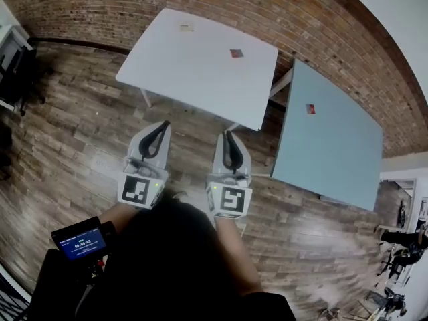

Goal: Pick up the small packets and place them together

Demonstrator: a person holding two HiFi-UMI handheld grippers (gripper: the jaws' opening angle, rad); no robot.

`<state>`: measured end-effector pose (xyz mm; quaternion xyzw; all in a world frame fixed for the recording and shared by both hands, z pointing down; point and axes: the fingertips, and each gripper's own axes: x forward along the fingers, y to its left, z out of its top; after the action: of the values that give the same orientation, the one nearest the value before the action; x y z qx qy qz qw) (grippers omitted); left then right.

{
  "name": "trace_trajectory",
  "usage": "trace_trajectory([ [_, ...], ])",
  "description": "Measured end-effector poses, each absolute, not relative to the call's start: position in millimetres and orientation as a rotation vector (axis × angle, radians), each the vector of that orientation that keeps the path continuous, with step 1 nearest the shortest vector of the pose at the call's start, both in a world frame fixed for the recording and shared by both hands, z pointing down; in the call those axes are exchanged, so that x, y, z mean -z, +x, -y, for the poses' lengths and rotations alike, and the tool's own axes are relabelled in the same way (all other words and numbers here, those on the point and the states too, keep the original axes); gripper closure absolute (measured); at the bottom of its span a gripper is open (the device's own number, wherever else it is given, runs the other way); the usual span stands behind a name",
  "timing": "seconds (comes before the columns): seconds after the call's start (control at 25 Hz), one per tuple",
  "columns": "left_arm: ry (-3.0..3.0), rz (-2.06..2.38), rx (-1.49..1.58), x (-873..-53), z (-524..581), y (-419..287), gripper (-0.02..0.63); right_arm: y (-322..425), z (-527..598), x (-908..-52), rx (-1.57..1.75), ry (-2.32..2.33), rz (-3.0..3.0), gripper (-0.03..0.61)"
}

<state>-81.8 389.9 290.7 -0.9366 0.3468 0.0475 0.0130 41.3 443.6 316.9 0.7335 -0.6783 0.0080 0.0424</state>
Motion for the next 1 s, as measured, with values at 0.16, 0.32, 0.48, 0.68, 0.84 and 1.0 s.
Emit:
trace_trajectory([
  [0.16,-2.924,-1.062,-0.123,-289.3,-386.0,-79.4,0.614,42.5,-439.7,-312.4,-0.027,2.245,2.075,0.548],
  [0.32,-2.908,-1.044,-0.159,-294.9,-392.5,-75.1,0.614,36.1,-445.9,-314.0,0.017,2.265,2.105,0.548],
  [0.48,-2.922,-1.011,-0.185,-297.0,-385.9,-69.3,0.614,34.2,-436.4,-315.0,0.045,2.284,2.108,0.548],
  [0.68,-2.954,-0.982,-0.176,-299.5,-353.8,-31.8,0.614,70.1,-409.8,-317.1,0.016,2.320,2.050,0.548],
  [0.84,-2.972,-0.963,-0.198,-296.1,-328.4,-18.3,0.614,81.5,-383.4,-324.5,0.000,2.311,2.024,0.548],
  [1.0,-2.996,-0.978,-0.173,-304.7,-297.0,-13.0,0.614,87.6,-351.0,-339.8,-0.039,2.268,1.994,0.548],
])
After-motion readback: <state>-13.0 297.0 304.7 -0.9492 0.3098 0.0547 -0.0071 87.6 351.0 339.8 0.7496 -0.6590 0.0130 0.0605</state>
